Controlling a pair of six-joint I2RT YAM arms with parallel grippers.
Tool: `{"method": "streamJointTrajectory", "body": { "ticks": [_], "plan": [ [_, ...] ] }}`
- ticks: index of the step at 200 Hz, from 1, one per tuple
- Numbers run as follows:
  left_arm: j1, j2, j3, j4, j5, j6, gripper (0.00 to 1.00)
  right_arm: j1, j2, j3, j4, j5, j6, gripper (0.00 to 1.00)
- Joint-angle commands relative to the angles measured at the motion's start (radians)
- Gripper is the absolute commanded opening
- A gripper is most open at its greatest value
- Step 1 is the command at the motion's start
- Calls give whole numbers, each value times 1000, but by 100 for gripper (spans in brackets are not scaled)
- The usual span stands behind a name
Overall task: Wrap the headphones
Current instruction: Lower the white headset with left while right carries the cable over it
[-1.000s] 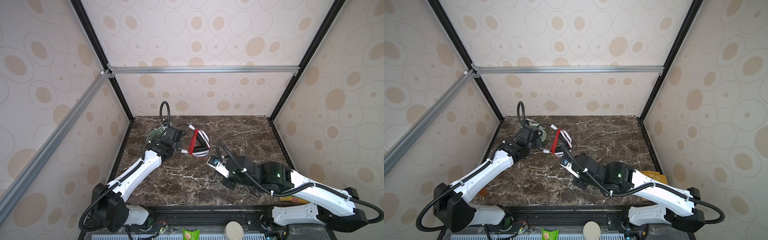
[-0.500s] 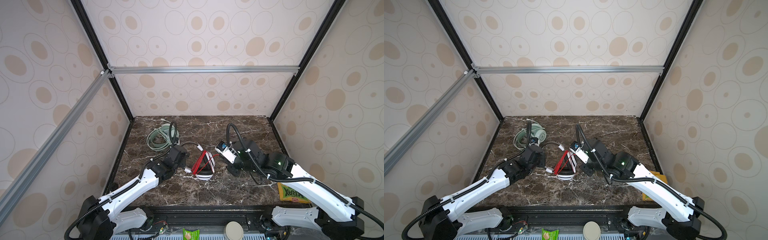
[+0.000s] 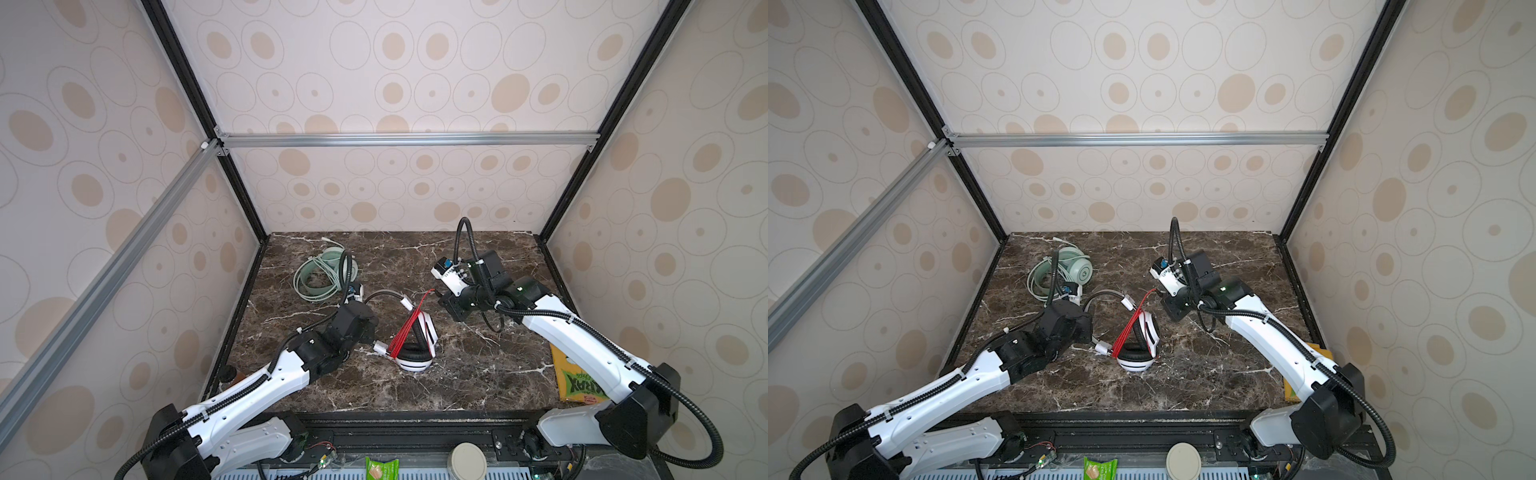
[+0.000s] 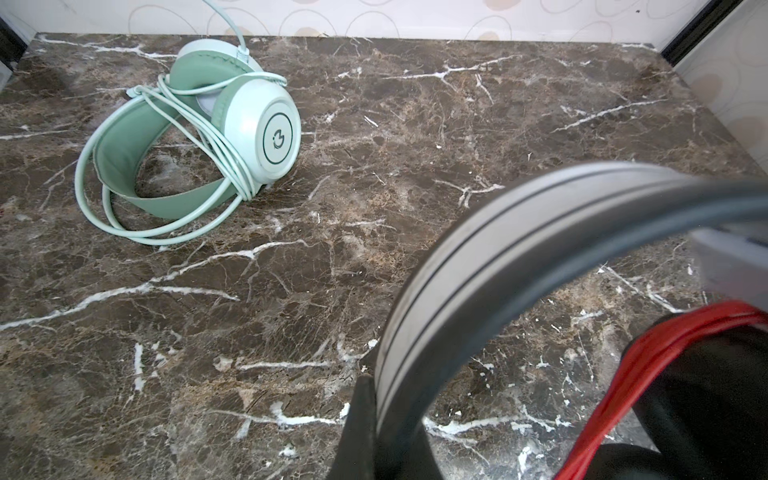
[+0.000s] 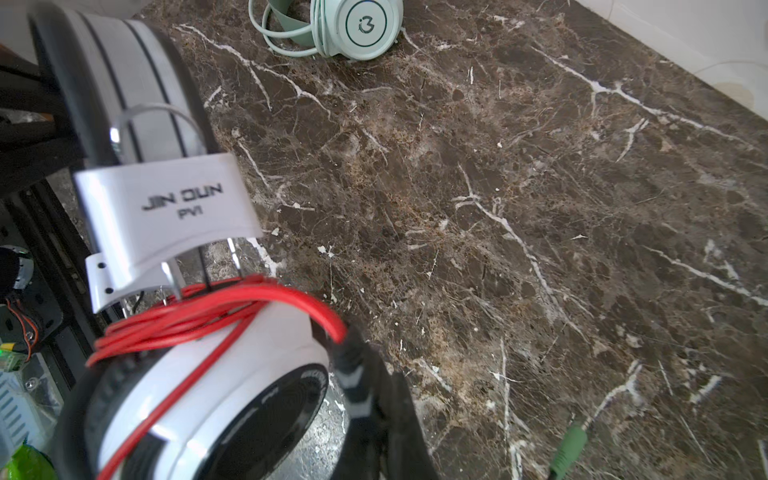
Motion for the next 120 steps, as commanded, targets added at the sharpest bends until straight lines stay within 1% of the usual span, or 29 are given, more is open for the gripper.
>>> {"method": "streamJointTrajectory", "body": {
  "ticks": [1, 14, 33, 55, 94, 108, 120],
  "plan": [
    [-9, -37, 56, 40, 34, -15, 0, -28, 20, -29, 86, -90, -26, 9],
    [-9, -48, 59, 57, 74, -1, 0, -52, 38, -26, 92, -120, -21, 14],
    [-9, -61, 73, 68, 128, 11, 0, -84, 56, -23, 103, -161, 8, 26],
    [-9, -58, 116, 43, 155, 9, 0, -94, 47, -45, 128, -164, 35, 37],
    [-4, -49, 199, 2, 175, -10, 0, -95, -30, -129, 183, -153, 70, 40],
    [-3, -48, 224, -9, 166, -20, 0, -95, -66, -166, 204, -173, 85, 40],
    [-3, -46, 244, -22, 159, -23, 0, -95, -97, -204, 234, -216, 102, 40]
  ]
}}
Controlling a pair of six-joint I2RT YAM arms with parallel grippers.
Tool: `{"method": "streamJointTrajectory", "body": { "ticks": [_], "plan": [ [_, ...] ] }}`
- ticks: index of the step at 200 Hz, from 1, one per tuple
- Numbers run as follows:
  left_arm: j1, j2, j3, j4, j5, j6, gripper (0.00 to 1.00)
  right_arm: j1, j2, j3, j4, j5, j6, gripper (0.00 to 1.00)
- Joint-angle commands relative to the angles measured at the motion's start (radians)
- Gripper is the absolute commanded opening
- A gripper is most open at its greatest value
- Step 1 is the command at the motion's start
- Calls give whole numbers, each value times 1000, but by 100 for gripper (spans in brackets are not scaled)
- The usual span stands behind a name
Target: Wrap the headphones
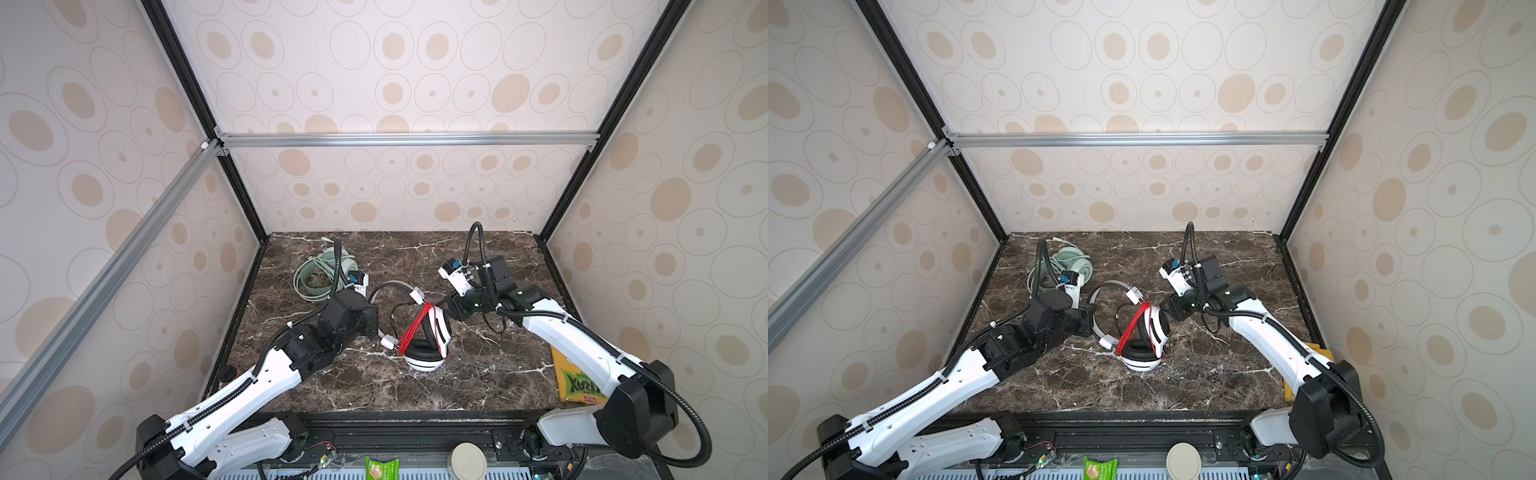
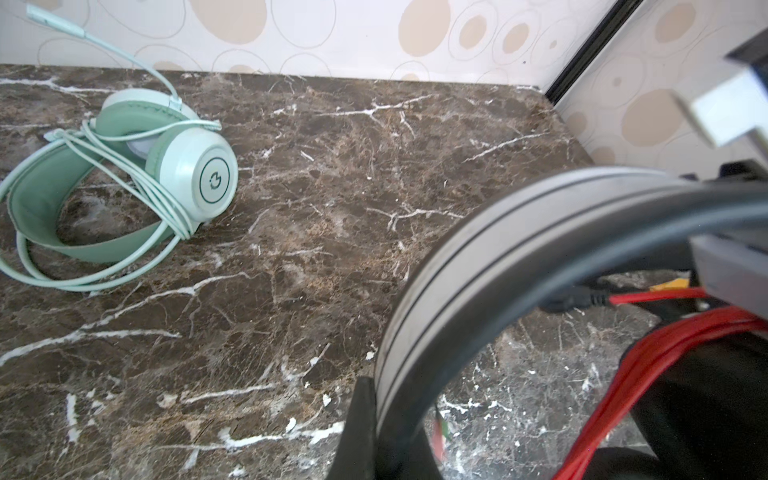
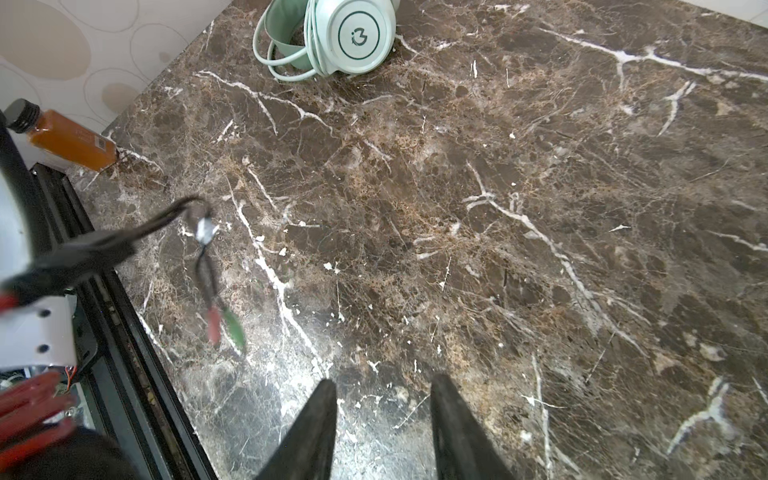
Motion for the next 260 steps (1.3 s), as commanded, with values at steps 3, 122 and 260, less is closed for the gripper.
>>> {"method": "streamJointTrajectory", "body": {
  "ticks": [3, 122, 260],
  "plan": [
    [-3, -20, 100, 22, 8, -44, 0, -2, -81, -66, 76, -86, 39, 40],
    [-3, 47, 284, -27, 19, -80, 0, 1, -95, -228, 403, -314, 168, 50],
    [-1, 136, 486, -61, 30, -77, 0, 19, 27, -295, 825, -607, 332, 46]
  ]
}}
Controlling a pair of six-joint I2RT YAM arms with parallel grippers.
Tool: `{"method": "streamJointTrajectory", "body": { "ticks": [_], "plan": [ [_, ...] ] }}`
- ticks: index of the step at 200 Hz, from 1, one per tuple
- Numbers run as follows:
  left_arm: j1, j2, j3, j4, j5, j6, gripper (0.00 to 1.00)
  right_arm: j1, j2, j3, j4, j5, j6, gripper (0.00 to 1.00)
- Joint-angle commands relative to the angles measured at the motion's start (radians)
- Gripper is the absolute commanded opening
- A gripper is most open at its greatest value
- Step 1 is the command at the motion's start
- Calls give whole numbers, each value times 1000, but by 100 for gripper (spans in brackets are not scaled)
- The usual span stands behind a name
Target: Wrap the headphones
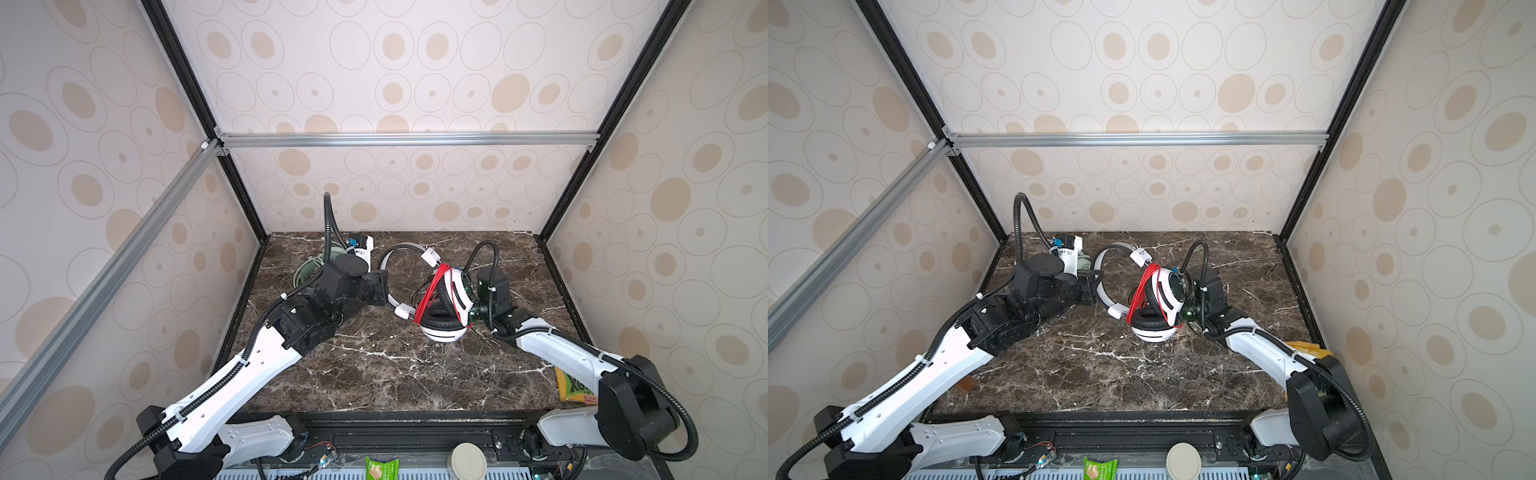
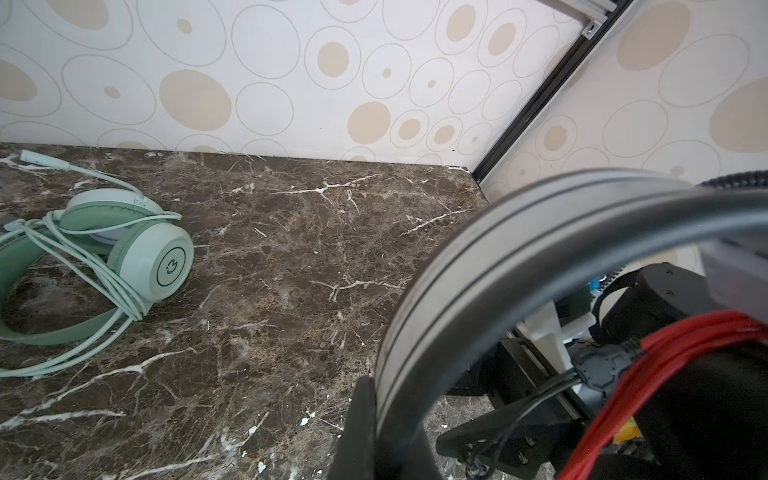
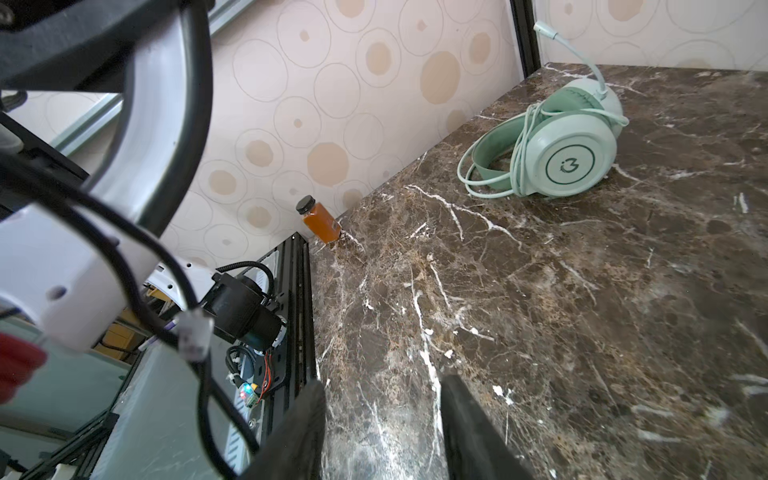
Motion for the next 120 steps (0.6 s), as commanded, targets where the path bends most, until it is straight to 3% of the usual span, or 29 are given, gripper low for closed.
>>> {"method": "streamJointTrajectory", "body": {
  "ticks": [1, 60, 120],
  "plan": [
    [-2, -2, 98, 47, -16, -36, 0, 5, 9, -18, 84, -55, 41, 46],
    [8, 4, 152, 23, -35, -25, 0, 1, -11, -66, 119, -33, 68, 44],
    [12, -6, 167, 3, -35, -24, 0, -75, -88, -126, 69, 6, 37, 52]
  ]
}}
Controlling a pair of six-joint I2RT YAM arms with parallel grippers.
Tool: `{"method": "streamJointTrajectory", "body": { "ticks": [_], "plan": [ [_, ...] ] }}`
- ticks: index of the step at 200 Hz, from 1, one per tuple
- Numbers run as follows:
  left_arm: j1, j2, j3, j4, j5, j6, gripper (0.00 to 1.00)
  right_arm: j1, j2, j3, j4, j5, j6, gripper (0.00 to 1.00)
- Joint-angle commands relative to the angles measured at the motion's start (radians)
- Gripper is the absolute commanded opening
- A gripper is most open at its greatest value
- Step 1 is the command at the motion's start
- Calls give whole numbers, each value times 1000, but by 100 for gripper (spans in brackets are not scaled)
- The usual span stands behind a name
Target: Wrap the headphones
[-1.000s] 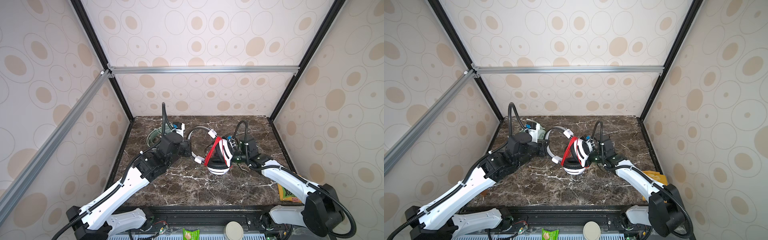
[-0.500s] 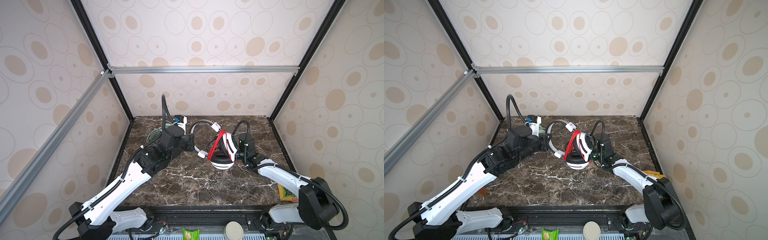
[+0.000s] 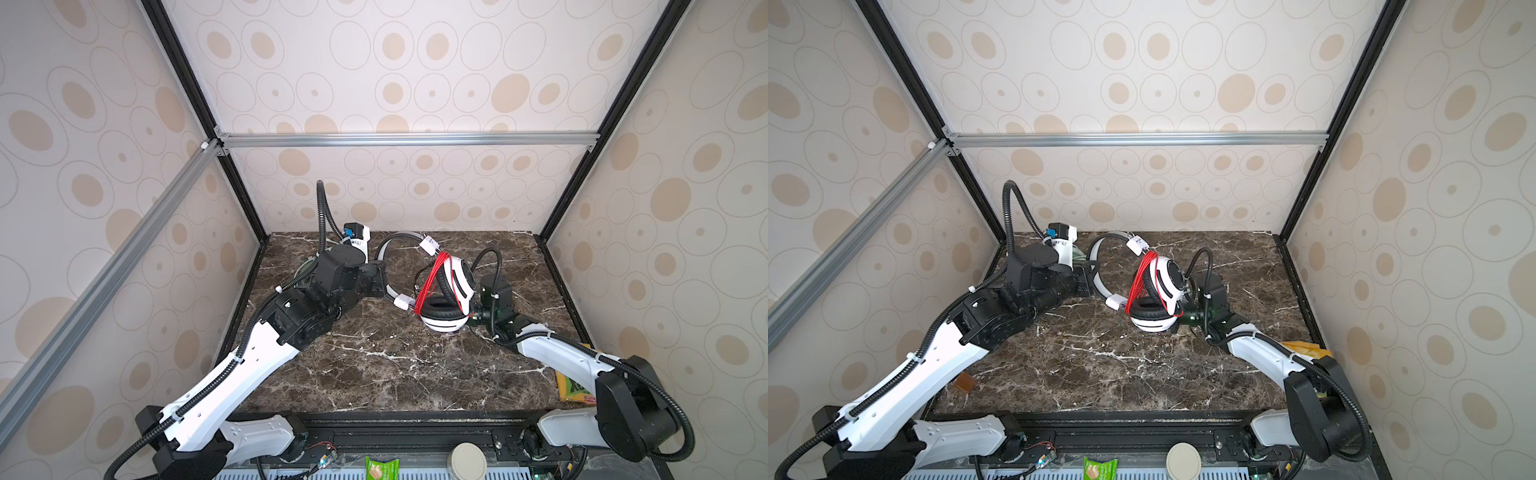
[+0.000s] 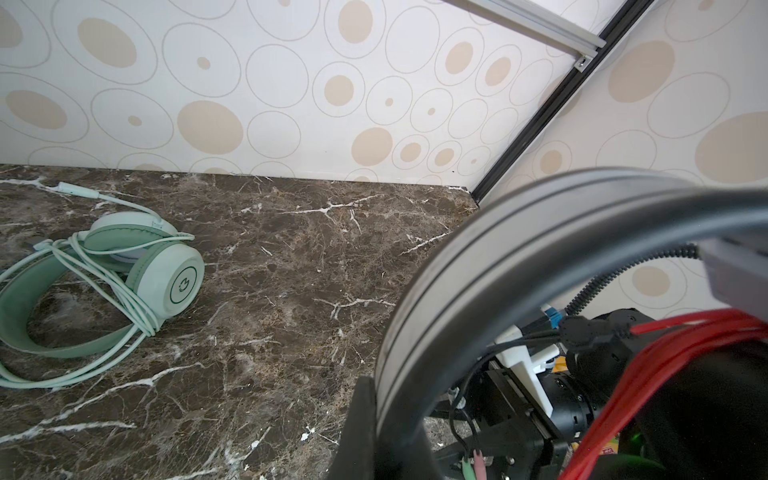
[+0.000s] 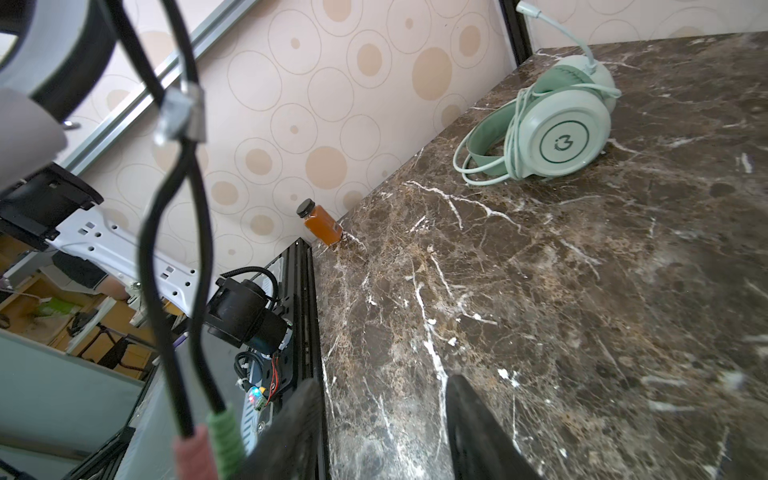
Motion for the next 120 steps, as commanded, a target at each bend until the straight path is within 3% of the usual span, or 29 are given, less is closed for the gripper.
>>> {"method": "streamJointTrajectory", "body": {
  "ticks": [1, 18, 46, 71, 120],
  "plan": [
    [6, -27, 74, 52, -5, -24, 0, -34, -65, -25, -17, 5, -35, 52],
    [7, -26, 79, 51, 2, -25, 0, -36, -102, -20, -110, 0, -115, 54],
    [9, -20, 87, 54, 17, -26, 0, -35, -97, -21, -116, -11, -128, 58],
    [8, -17, 106, 47, 23, -25, 0, -36, -62, -10, -179, 60, -161, 61],
    [9, -15, 133, 41, 30, -22, 0, -30, -22, -41, -112, 51, -140, 64]
  ]
}}
